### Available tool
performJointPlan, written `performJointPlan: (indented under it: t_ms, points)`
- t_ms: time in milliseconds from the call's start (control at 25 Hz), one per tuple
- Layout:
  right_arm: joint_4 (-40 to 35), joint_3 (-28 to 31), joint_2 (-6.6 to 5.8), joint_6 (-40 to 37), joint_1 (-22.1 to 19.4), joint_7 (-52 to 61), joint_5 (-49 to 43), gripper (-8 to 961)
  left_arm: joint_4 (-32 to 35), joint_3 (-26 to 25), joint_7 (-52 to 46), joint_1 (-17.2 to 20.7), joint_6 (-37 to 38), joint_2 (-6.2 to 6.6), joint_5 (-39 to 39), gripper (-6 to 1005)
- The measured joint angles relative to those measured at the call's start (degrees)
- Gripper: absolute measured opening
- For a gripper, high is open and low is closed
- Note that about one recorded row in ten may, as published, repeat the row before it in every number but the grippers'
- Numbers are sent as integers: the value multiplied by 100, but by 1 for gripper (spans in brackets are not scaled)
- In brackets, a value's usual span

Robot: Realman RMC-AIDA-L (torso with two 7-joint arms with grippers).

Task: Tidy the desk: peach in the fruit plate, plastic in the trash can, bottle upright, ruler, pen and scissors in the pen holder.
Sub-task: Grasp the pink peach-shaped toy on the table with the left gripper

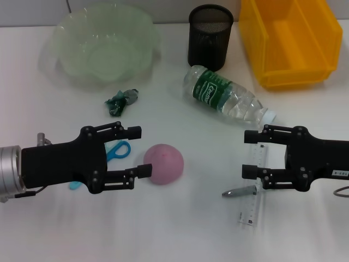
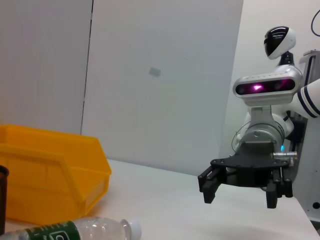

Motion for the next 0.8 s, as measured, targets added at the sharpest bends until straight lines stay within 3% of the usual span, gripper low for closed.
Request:
performJointPlan:
  t_ms: [800]
  points:
    - [0,0,8,1,58,-95,1,767,0,-101,8,100,46,-16,-16,800]
